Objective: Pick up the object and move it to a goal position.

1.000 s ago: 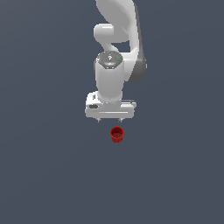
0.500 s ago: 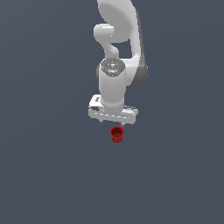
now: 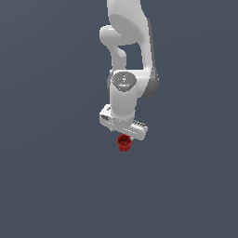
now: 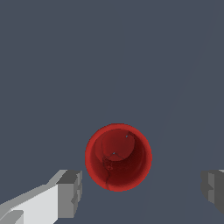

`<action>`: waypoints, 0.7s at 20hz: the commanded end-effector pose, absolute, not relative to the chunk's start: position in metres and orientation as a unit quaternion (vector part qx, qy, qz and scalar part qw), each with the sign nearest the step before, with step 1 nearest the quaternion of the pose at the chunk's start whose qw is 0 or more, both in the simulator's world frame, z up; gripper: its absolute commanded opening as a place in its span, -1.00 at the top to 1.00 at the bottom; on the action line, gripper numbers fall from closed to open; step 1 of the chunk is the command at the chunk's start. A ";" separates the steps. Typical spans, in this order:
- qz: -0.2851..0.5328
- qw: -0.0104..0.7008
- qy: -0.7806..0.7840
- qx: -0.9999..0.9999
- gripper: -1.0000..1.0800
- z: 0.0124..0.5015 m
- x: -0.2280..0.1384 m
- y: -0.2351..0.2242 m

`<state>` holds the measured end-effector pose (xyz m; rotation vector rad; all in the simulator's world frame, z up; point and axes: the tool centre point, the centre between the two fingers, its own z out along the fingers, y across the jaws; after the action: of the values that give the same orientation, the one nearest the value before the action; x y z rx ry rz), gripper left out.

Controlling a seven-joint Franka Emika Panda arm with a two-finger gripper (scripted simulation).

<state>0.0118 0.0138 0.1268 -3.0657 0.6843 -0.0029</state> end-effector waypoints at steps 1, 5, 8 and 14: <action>-0.001 0.000 0.250 -0.968 -0.92 0.120 0.012 0.017; 0.000 0.001 0.291 -0.957 -0.92 0.111 0.013 0.021; 0.000 0.000 0.316 -0.949 -0.92 0.106 0.013 0.024; 0.000 0.000 0.346 -0.938 -0.92 0.099 0.014 0.027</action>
<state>0.0136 0.0261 0.1004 -2.9553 1.0649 0.0006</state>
